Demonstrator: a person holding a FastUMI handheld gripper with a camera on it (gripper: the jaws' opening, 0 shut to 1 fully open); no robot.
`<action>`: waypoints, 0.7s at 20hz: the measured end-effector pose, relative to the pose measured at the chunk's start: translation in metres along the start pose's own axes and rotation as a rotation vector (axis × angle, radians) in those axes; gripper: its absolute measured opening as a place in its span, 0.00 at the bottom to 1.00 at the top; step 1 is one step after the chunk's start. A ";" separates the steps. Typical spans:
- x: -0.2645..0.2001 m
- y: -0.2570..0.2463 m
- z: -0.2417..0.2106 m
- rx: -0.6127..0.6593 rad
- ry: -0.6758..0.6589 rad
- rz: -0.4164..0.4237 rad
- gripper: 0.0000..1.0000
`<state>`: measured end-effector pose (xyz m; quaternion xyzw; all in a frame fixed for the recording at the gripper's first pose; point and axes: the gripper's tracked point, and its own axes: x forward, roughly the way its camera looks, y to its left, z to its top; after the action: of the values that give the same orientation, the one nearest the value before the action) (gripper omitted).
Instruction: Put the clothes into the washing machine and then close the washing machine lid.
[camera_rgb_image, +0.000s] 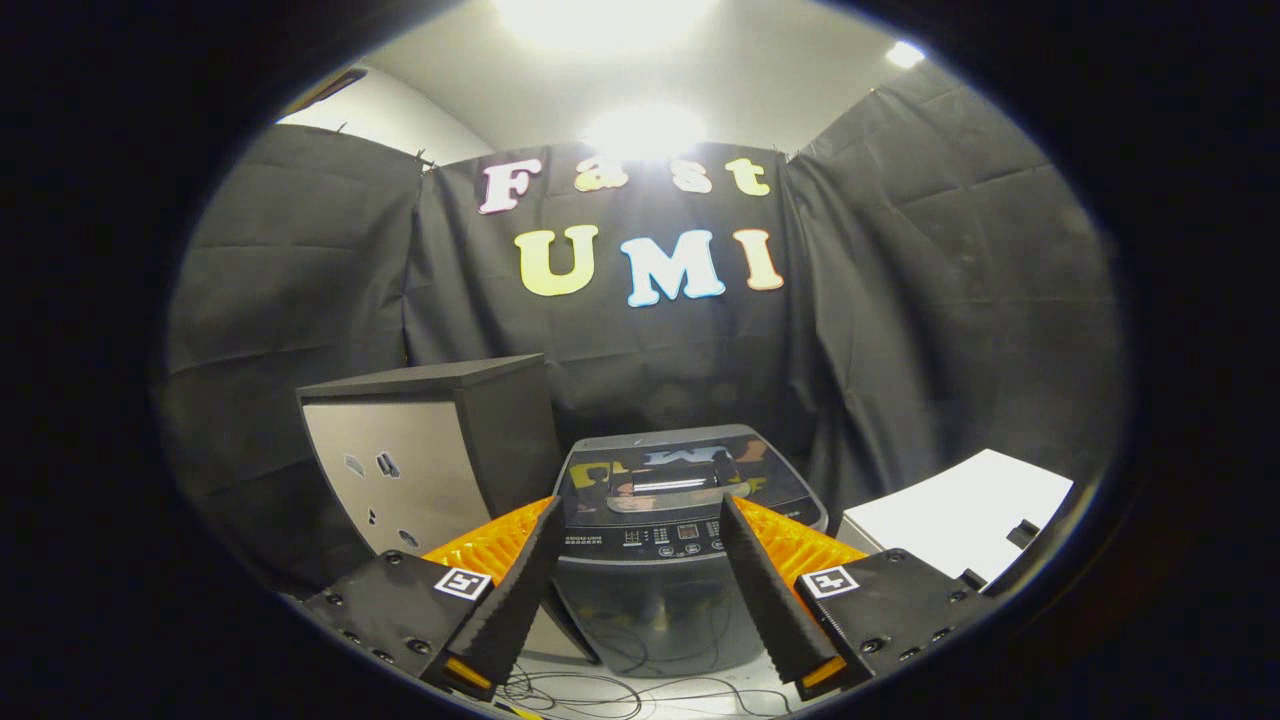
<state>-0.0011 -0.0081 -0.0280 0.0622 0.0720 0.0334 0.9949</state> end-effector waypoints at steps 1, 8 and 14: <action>-0.006 0.002 0.001 -0.004 -0.010 -0.002 0.97; -0.041 0.012 0.020 -0.017 -0.094 0.024 0.97; -0.057 0.008 0.018 -0.057 -0.114 0.015 0.96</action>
<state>-0.0557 -0.0067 -0.0014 0.0361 0.0138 0.0395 0.9985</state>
